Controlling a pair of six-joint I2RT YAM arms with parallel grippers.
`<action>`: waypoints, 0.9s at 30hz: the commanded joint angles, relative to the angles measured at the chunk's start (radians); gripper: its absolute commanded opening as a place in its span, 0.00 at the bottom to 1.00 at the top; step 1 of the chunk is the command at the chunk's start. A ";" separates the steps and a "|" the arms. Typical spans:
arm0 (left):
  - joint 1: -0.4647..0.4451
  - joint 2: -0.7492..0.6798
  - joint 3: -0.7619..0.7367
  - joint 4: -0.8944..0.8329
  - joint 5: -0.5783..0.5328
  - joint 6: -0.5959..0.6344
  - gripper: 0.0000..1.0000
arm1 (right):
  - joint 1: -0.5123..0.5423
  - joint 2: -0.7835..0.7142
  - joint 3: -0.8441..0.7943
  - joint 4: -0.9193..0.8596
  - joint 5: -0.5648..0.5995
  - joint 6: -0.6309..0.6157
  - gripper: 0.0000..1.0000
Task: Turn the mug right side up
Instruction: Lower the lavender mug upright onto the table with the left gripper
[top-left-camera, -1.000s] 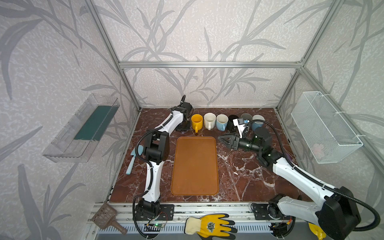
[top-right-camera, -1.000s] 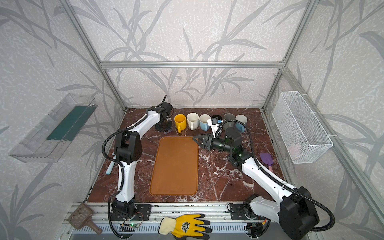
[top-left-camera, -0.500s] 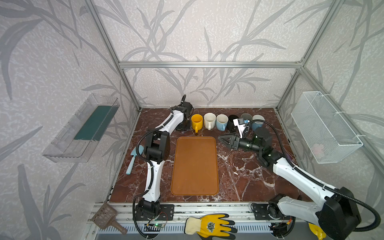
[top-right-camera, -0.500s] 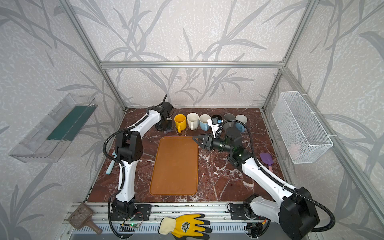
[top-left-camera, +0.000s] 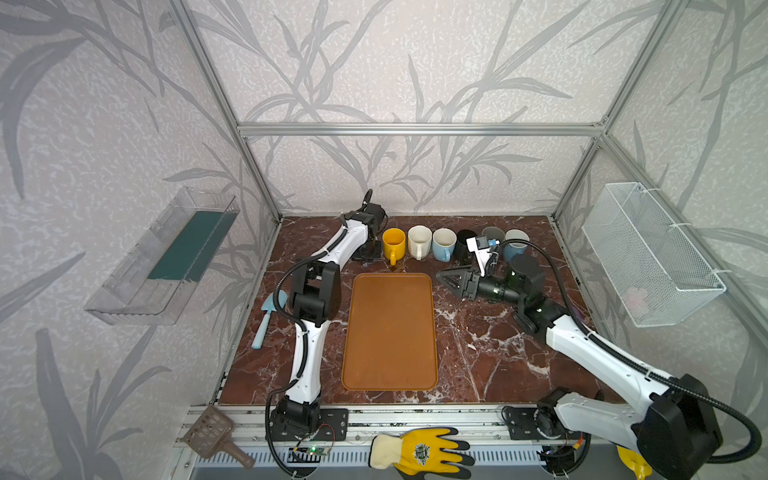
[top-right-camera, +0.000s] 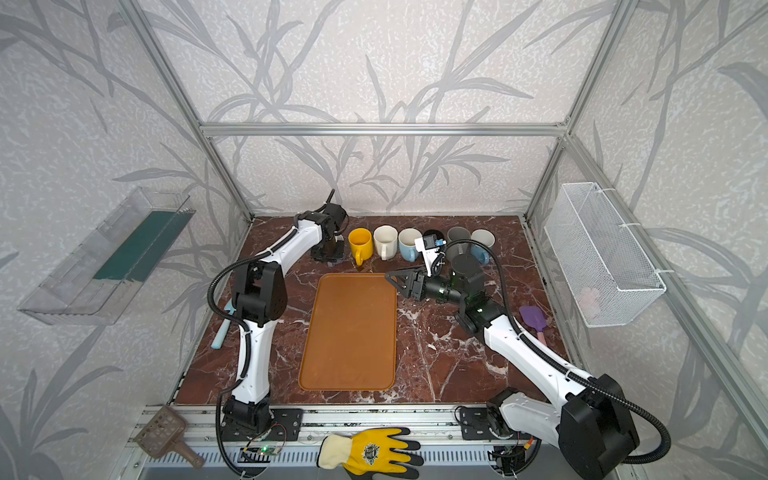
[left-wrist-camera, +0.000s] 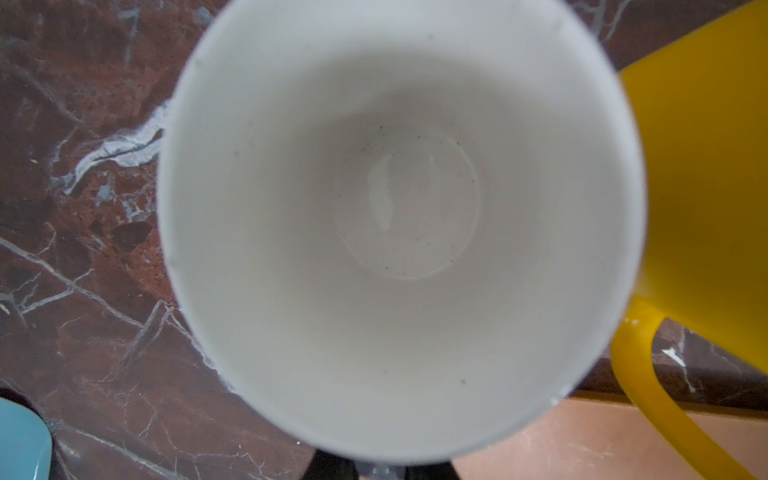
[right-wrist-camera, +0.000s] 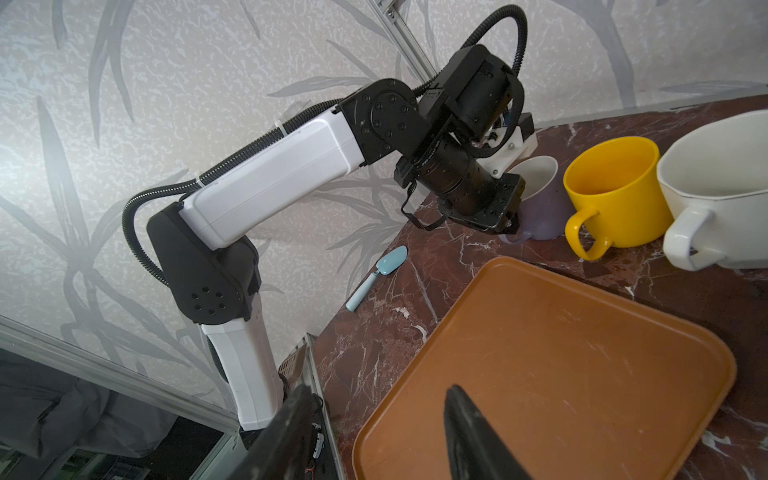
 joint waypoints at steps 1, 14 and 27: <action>0.002 0.008 0.042 -0.023 -0.023 0.009 0.04 | -0.004 -0.032 -0.001 -0.002 0.004 -0.013 0.52; 0.002 0.003 0.047 -0.026 -0.016 0.007 0.15 | -0.004 -0.059 -0.010 -0.023 0.010 -0.017 0.52; 0.002 -0.012 0.052 -0.025 -0.025 -0.002 0.30 | -0.004 -0.067 -0.004 -0.041 0.015 -0.017 0.52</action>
